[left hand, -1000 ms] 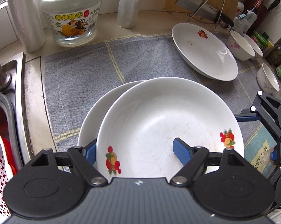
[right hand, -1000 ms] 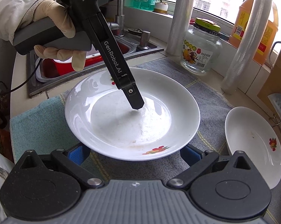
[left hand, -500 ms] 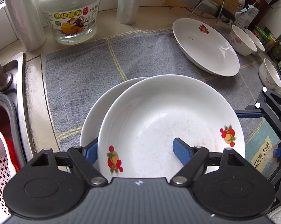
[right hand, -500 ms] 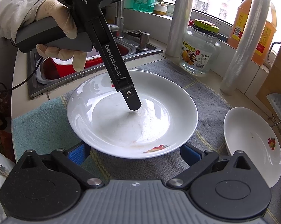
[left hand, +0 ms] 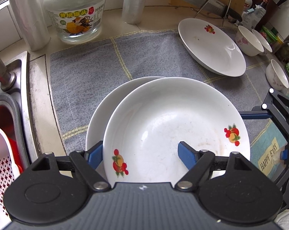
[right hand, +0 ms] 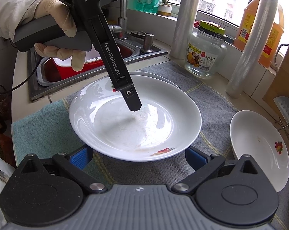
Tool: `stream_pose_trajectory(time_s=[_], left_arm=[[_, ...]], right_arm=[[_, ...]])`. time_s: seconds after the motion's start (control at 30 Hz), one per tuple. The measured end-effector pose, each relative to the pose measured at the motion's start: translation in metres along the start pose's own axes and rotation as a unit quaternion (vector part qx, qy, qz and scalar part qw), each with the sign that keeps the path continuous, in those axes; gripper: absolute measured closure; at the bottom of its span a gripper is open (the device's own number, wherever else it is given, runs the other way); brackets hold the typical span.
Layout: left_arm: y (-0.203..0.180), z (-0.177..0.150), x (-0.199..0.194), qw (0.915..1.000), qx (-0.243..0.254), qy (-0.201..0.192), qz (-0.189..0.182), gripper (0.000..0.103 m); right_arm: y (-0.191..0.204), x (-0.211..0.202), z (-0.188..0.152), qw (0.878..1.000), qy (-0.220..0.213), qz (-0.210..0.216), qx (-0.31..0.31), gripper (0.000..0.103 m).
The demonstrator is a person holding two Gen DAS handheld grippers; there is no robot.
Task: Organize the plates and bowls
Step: 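Lower the plate onto the plate by the sink and open the left gripper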
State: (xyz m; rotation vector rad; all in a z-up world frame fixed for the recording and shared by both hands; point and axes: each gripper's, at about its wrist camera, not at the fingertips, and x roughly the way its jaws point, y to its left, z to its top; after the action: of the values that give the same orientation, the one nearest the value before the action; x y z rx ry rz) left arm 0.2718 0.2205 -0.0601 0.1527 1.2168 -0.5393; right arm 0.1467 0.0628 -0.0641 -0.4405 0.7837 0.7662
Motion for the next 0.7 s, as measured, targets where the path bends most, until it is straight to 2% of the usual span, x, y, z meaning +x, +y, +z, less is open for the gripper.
stream_pose_trajectory(time_s=[0.7], left_arm=[[0.001,-0.003,-0.012,0.9998,-0.01,0.011,0.011,0.023]], right_arm=[[-0.001,0.005,-0.001,1.0,-0.001,-0.001,0.006,0.0]])
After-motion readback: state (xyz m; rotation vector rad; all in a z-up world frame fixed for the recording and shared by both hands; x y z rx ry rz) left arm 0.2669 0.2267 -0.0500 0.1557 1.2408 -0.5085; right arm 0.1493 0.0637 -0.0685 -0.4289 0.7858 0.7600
